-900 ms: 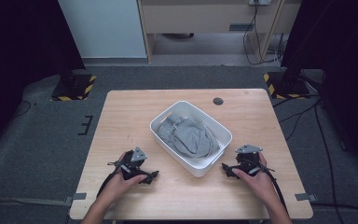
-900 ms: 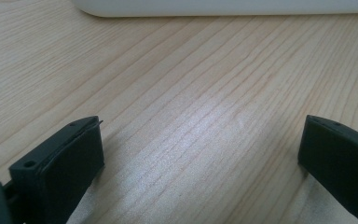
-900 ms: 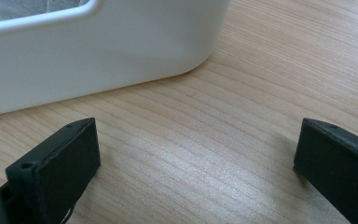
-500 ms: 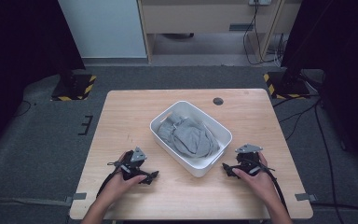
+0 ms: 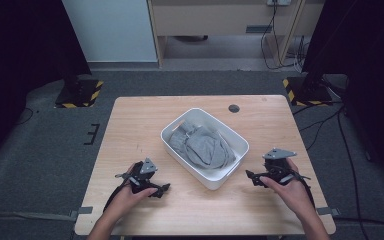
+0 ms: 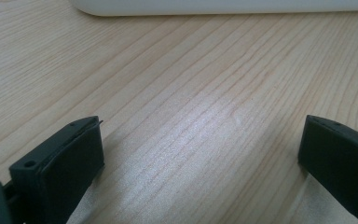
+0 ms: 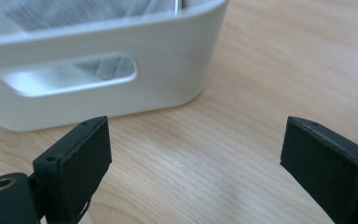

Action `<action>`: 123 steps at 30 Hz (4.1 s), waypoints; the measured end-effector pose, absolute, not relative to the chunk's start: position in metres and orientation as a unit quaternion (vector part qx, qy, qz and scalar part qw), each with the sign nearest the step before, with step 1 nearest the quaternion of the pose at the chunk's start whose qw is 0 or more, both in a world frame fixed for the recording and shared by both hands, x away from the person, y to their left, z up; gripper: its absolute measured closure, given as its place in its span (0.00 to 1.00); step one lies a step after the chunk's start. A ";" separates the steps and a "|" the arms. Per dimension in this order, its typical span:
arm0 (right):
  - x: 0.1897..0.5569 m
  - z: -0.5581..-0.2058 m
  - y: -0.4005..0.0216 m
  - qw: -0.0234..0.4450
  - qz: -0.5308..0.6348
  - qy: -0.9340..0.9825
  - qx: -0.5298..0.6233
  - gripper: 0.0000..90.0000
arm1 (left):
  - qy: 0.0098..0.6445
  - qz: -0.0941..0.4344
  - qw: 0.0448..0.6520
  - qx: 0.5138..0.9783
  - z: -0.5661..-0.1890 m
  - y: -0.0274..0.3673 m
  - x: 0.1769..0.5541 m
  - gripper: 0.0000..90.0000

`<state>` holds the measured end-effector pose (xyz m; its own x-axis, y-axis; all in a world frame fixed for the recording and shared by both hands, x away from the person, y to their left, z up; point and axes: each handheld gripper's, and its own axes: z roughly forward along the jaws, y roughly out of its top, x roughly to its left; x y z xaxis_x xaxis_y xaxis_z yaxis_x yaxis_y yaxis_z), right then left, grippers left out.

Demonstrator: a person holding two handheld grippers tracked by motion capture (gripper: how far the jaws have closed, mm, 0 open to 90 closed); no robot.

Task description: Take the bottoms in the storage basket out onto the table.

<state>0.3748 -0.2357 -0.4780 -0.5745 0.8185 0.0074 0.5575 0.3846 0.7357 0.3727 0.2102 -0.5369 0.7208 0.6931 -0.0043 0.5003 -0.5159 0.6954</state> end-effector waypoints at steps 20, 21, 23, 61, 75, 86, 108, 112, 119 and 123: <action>0.375 -0.390 -0.232 0.192 0.414 0.800 0.388 0.09 | 0.348 0.138 0.349 0.859 -0.537 0.210 0.372 0.00; 0.375 -0.390 -0.232 0.192 0.414 0.800 0.388 0.09 | 0.348 0.138 0.349 0.859 -0.537 0.210 0.372 0.00; 0.375 -0.388 -0.231 0.191 0.417 0.800 0.387 0.08 | 0.348 0.138 0.349 0.859 -0.537 0.210 0.372 0.00; 0.445 -0.369 -0.108 0.165 0.418 0.827 0.339 0.07 | 0.348 0.138 0.350 0.859 -0.537 0.210 0.371 0.00; 0.477 -0.411 -0.059 0.143 0.373 0.853 0.335 0.07 | 0.346 0.137 0.349 0.860 -0.537 0.210 0.372 0.00; 0.491 -0.442 -0.045 0.136 0.348 0.863 0.341 0.08 | 0.343 0.136 0.350 0.861 -0.537 0.209 0.373 0.00; 0.510 -0.468 -0.047 0.117 0.308 0.870 0.367 0.06 | 0.336 0.132 0.352 0.864 -0.537 0.209 0.374 0.00; 0.517 -0.477 -0.046 0.097 0.298 0.871 0.378 0.04 | 0.336 0.133 0.352 0.863 -0.537 0.209 0.374 0.00; 0.514 -0.480 -0.038 0.060 0.286 0.885 0.363 0.03 | 0.334 0.132 0.352 0.864 -0.537 0.209 0.375 0.00; 0.509 -0.485 -0.031 0.071 0.263 0.899 0.343 0.02 | 0.334 0.132 0.352 0.864 -0.537 0.209 0.375 0.00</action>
<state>0.5087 -0.0305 -0.4852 -0.7542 0.6545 0.0529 0.5800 0.6261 0.5211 0.3747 0.2086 -0.5369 0.7421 0.6702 -0.0077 0.4848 -0.5289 0.6966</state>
